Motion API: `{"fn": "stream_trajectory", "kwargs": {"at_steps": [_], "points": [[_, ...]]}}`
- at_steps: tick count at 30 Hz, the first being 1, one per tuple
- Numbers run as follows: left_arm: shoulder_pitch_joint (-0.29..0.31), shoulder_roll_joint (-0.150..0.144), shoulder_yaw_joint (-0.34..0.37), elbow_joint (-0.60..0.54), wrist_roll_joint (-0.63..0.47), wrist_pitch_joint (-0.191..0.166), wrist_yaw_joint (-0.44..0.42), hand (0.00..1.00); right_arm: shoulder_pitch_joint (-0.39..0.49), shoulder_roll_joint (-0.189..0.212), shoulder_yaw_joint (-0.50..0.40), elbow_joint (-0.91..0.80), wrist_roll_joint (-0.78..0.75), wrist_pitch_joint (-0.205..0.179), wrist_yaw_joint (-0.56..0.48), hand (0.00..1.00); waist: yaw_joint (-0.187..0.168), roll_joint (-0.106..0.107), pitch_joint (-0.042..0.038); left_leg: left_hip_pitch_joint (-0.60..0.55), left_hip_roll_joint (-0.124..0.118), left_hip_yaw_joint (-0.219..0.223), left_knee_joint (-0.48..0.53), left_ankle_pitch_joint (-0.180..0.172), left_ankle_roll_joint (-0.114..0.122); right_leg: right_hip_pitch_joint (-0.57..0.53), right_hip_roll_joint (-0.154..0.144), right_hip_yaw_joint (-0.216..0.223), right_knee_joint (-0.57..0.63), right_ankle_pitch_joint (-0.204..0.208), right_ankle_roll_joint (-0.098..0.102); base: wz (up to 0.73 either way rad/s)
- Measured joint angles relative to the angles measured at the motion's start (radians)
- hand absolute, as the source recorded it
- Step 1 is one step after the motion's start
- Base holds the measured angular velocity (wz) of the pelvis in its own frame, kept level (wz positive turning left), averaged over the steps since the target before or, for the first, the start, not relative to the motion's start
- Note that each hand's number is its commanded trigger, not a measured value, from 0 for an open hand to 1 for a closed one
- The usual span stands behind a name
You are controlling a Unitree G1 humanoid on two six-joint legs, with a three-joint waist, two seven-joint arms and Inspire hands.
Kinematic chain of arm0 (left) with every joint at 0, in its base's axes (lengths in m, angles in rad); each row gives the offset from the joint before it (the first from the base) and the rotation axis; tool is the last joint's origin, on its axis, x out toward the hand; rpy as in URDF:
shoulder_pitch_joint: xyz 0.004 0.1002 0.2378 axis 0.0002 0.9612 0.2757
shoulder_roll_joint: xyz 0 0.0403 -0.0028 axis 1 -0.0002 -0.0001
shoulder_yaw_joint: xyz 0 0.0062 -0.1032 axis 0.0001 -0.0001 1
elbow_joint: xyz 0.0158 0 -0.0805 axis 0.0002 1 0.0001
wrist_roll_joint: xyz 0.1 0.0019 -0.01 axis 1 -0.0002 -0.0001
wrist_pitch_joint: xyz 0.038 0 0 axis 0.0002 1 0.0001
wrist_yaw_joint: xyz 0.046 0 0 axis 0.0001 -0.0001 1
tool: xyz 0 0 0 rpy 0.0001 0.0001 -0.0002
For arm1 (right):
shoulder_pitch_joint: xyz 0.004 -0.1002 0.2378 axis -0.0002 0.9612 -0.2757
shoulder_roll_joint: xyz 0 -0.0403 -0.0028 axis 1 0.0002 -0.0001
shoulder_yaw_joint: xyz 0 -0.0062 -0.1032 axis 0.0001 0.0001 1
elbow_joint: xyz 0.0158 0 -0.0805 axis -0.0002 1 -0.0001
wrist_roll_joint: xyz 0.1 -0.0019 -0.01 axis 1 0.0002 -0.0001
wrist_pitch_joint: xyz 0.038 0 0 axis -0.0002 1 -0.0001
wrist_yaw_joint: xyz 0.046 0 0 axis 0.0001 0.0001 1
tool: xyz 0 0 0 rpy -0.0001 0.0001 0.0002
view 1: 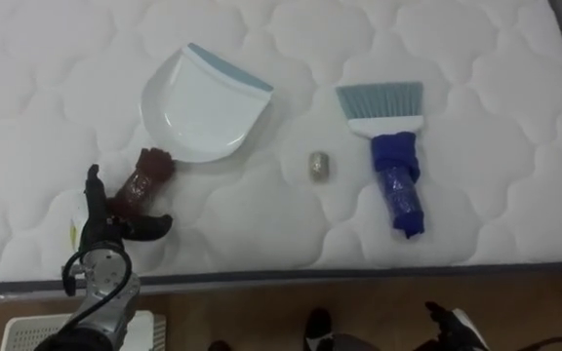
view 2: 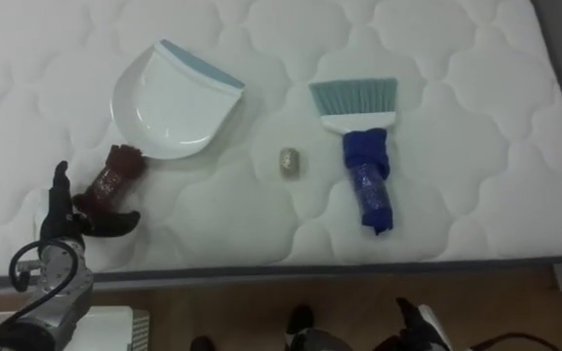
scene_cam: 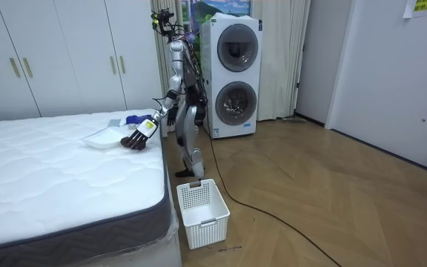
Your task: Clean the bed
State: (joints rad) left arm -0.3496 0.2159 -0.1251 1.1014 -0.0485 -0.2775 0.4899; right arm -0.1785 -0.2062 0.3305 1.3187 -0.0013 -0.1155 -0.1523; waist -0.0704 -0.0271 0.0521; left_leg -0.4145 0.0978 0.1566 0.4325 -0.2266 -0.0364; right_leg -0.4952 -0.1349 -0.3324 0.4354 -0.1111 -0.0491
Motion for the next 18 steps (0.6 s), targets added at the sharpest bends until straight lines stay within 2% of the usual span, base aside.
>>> {"fn": "stream_trajectory", "kwargs": {"at_steps": [8, 9, 11, 13, 18], "points": [[-0.03, 0.01, 0.001, -0.001, 0.001, 0.0, 0.021, 0.0, -0.028, -0.006, 0.014, 0.001, 0.004, -0.001, 0.002, 0.0, 0.0, 0.006, 0.0042, -0.081, 0.013, 0.005, 0.073, -0.003, 0.004, -0.056, -0.002, 0.0, 0.021, -0.003, -0.001, 0.01], [-0.042, 0.01, 0.002, -0.001, 0.001, 0.0, 0.026, 0.0, -0.028, -0.006, 0.021, 0.001, 0.004, 0.0, 0.002, 0.0, -0.002, 0.004, 0.0076, -0.092, 0.013, 0.006, 0.082, -0.003, 0.005, -0.066, -0.003, 0.0, 0.032, -0.006, -0.002, 0.07], [-0.059, 0.01, 0.003, -0.001, 0.001, 0.0, 0.031, 0.0, -0.033, -0.007, 0.021, -0.001, 0.004, 0.0, 0.002, 0.0, -0.003, 0.004, 0.0091, -0.105, 0.013, 0.008, 0.093, -0.006, 0.01, -0.078, -0.007, 0.001, 0.046, -0.01, -0.003, 0.06], [-0.082, 0.012, 0.003, -0.001, 0.001, -0.001, 0.034, 0.0, -0.035, -0.011, 0.021, -0.005, 0.006, -0.001, 0.001, 0.0, -0.005, 0.006, 0.0168, -0.123, 0.015, 0.009, 0.126, -0.018, 0.015, -0.095, -0.015, 0.003, 0.07, -0.023, -0.002, 0.06], [-0.097, 0.019, -0.001, -0.002, 0.002, -0.013, 0.083, 0.0, -0.037, -0.015, 0.022, -0.01, 0.044, -0.005, 0.0, 0.0, -0.008, 0.011, 0.0204, -0.158, 0.029, 0.011, 0.166, -0.051, 0.014, -0.123, -0.013, 0.0, 0.107, -0.031, -0.006, -0.01]]}}
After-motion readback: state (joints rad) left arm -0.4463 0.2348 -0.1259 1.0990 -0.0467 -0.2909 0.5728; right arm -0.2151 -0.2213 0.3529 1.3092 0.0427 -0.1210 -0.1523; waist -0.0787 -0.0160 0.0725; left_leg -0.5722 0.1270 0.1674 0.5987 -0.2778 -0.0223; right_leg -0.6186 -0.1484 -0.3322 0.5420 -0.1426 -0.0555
